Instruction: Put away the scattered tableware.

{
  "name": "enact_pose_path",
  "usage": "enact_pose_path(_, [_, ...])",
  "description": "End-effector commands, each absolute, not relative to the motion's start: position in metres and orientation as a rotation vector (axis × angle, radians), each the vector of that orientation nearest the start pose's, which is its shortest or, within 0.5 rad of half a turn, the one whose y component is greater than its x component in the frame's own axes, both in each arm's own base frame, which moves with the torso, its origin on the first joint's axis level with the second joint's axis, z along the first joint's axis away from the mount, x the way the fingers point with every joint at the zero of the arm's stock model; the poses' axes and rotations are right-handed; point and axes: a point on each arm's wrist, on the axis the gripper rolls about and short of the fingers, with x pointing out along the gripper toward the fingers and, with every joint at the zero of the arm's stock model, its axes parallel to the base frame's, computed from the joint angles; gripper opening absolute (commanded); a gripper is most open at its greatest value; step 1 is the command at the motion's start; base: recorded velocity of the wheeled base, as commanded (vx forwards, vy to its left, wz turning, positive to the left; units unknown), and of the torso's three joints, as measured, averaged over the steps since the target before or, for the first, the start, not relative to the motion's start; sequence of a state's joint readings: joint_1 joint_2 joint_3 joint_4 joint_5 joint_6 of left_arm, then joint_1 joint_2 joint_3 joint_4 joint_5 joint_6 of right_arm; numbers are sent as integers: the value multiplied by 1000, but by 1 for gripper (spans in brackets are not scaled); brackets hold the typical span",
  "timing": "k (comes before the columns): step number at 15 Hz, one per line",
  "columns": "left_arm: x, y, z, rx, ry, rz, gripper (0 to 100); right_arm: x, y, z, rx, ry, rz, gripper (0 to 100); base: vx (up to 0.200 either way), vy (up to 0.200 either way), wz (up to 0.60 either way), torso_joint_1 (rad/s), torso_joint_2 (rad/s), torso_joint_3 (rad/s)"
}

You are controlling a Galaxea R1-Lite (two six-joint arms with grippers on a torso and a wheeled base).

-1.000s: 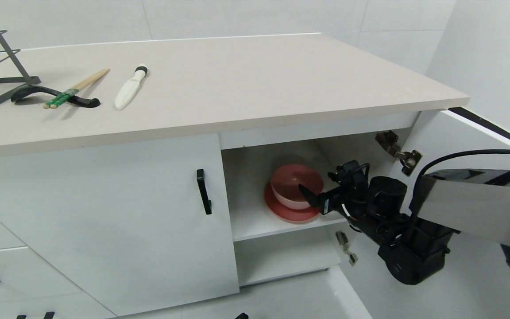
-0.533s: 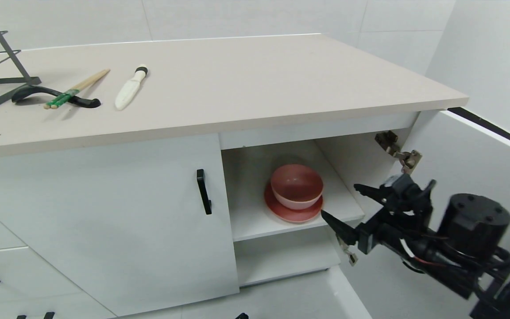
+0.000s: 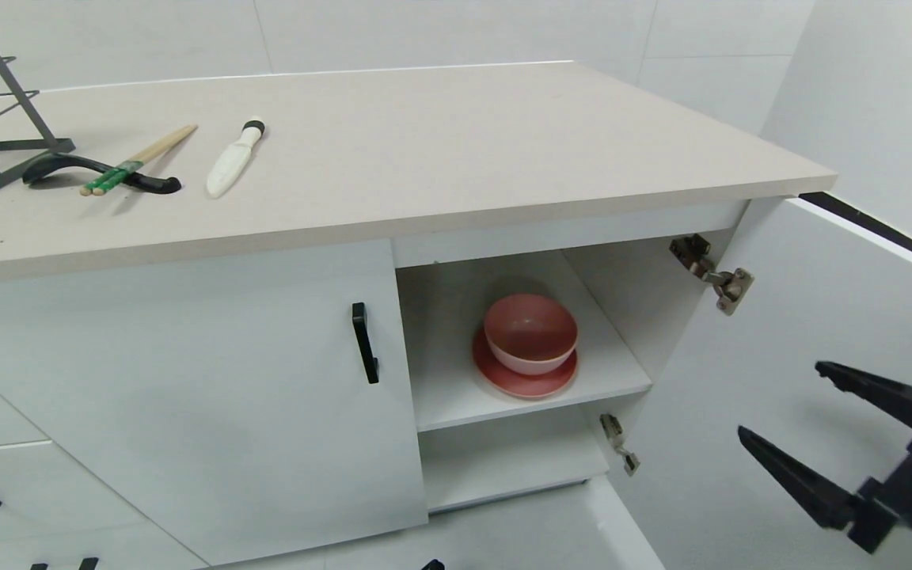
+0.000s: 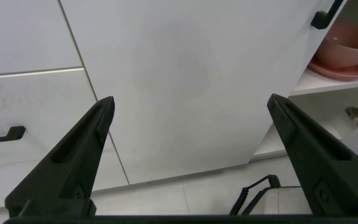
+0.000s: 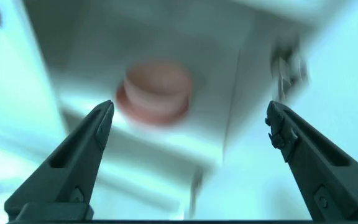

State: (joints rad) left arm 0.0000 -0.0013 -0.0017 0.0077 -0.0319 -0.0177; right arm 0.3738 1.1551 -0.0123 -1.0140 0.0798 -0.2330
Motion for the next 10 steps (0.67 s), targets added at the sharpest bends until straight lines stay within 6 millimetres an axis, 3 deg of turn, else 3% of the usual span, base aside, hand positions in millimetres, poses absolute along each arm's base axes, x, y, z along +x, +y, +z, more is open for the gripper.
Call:
enact_pose_path(1, [-23, -1, 75, -17, 6, -32, 100, 25, 10, 113, -132, 107, 401, 100, 0, 0, 0, 0, 0, 0])
enact_pose_path(5, [-23, -1, 75, -17, 6, -32, 100, -14, 0, 86, -96, 21, 261, 100, 0, 0, 0, 0, 0, 0])
enact_pose_path(9, [-23, -1, 75, -15, 6, -32, 100, -15, -1, 83, -75, 36, 244, 100, 0, 0, 0, 0, 0, 0])
enact_pose_path(10, [-23, -1, 75, -19, 6, -32, 100, -15, -1, 76, -71, 113, 218, 100, 0, 0, 0, 0, 0, 0])
